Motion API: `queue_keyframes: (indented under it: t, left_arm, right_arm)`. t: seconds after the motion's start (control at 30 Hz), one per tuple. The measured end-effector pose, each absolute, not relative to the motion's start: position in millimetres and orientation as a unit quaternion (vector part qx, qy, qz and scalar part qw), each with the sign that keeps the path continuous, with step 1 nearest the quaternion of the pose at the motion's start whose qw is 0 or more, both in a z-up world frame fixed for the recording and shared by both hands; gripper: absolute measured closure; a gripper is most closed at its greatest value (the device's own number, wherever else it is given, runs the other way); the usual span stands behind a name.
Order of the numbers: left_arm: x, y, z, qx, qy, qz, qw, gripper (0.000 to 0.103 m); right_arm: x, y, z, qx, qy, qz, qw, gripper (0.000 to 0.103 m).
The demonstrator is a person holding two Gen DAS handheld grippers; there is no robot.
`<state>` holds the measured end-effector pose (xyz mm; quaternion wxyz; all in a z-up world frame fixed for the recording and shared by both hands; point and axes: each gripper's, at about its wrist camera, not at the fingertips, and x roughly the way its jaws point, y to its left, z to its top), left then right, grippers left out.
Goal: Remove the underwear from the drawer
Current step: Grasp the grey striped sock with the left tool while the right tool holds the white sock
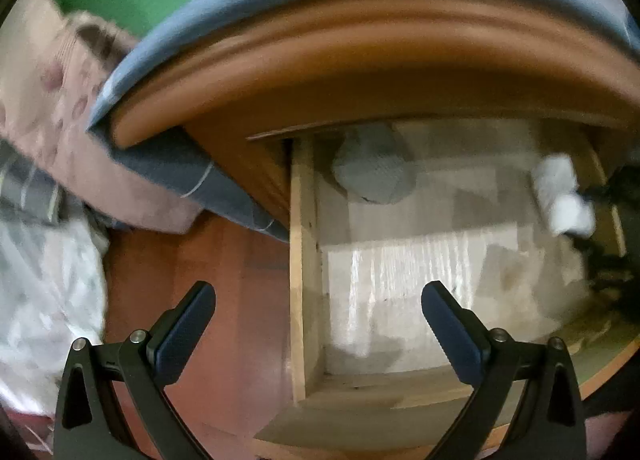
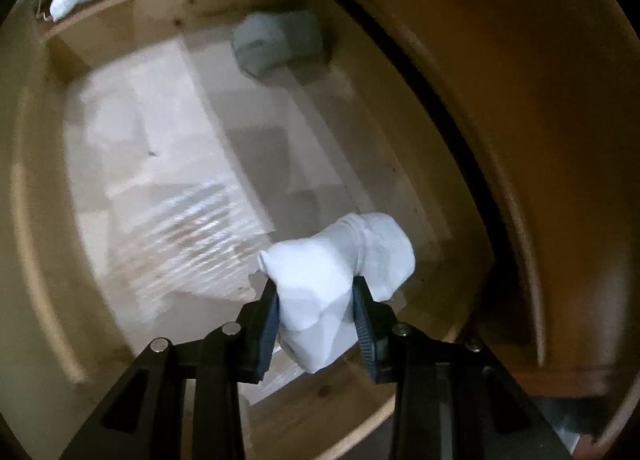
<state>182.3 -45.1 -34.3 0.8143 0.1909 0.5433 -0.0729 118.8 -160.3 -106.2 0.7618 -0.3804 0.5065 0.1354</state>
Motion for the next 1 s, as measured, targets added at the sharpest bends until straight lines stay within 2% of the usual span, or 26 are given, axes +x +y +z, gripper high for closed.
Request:
queue_keyframes:
  t: [0.3, 0.5, 0.57, 0.73, 0.83, 0.97, 1.0]
  left_arm:
    - [175.6, -82.6, -51.8, 0.272, 0.531, -0.084, 0.798, 0.000]
    - [184.9, -87.6, -53.9, 0.218, 0.563, -0.122, 0.788, 0.001]
    - [186.0, -92.2, -56.8, 0.257, 0.549, -0.100, 0.789, 0.001]
    - [166.8, -134.5, -74.1, 0.467, 0.427, -0.097, 0.768, 0.000]
    - [158.1, -149.6, -89.3, 0.525, 0.382, -0.108, 0.753, 0.000]
    - [174.2, -156.1, -102.2, 0.508, 0.412, -0.109, 0.749, 0.001]
    - [176.2, -156.3, -105.4, 0.504, 0.418, -0.114, 0.748, 0.005]
  right_arm:
    - [86.4, -166.7, -38.0, -0.281, 0.464, 0.159, 0.825, 0.068]
    - [94.8, -185.3, -20.4, -0.217, 0.448, 0.153, 0.854, 0.068]
    - [97.2, -191.7, -18.1, -0.193, 0.446, 0.153, 0.861, 0.068]
    - [88.6, -204.4, -16.2, -0.191, 0.442, 0.155, 0.863, 0.068]
    - [85.8, -209.3, -15.1, -0.191, 0.447, 0.153, 0.860, 0.068]
    - [87.4, -214.3, -15.9, -0.183, 0.456, 0.147, 0.858, 0.068]
    - [88.5, -213.8, -16.7, -0.181, 0.455, 0.147, 0.859, 0.068]
